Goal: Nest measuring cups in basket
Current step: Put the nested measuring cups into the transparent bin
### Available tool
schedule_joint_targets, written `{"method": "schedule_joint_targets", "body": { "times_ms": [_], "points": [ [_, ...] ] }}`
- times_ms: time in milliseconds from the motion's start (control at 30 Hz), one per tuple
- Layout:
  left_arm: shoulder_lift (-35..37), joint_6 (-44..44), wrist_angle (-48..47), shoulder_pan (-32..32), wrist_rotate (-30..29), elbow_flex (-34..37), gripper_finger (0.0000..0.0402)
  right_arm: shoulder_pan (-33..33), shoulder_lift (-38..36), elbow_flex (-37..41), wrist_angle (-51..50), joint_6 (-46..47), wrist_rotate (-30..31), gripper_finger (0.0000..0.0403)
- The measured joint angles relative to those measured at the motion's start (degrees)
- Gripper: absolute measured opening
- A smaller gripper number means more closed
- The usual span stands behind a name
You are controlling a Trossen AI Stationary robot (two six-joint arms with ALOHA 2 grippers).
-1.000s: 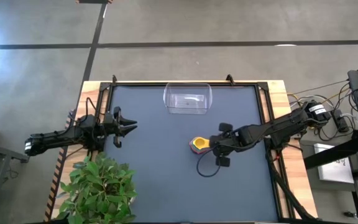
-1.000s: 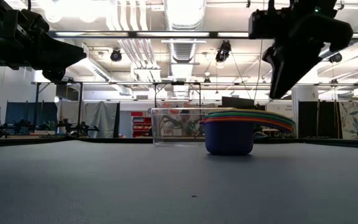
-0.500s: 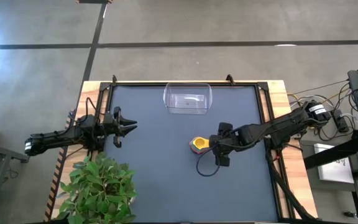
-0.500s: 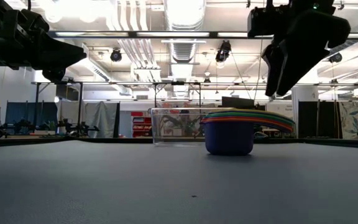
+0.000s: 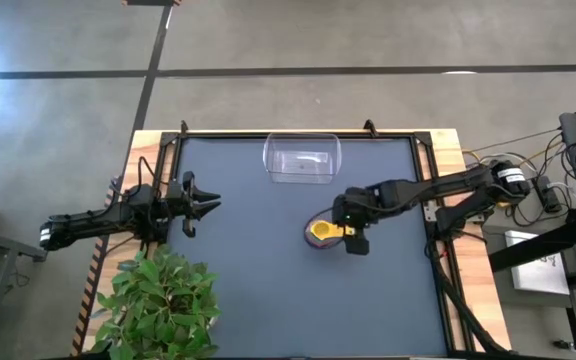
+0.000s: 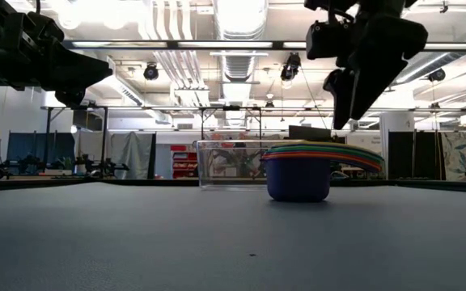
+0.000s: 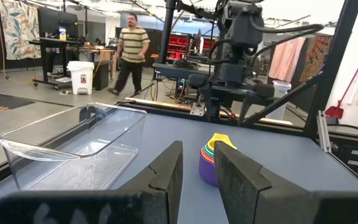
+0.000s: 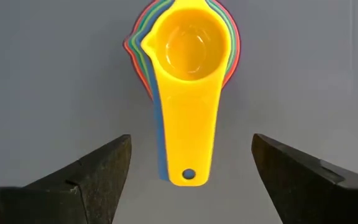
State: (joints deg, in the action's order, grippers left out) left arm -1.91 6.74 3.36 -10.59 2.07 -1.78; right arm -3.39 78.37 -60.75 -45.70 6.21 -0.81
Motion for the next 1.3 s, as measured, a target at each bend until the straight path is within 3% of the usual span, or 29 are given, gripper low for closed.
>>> {"method": "schedule_joint_targets", "body": {
  "times_ms": [500, 933, 1300],
  "points": [
    [0.0, 0.0, 0.0, 0.0, 0.0, 0.0, 0.0075, 1.2, 0.0, 2.1, 2.1, -3.7, -0.7, 0.0315],
    [0.0, 0.0, 0.0, 0.0, 0.0, 0.0, 0.0075, 2.4, 0.1, 9.3, 13.9, -1.5, -0.7, 0.034],
    [0.0, 0.0, 0.0, 0.0, 0.0, 0.0, 0.0075, 2.4, 6.0, 12.2, 18.1, -0.9, -0.7, 0.0326]
  ]
}}
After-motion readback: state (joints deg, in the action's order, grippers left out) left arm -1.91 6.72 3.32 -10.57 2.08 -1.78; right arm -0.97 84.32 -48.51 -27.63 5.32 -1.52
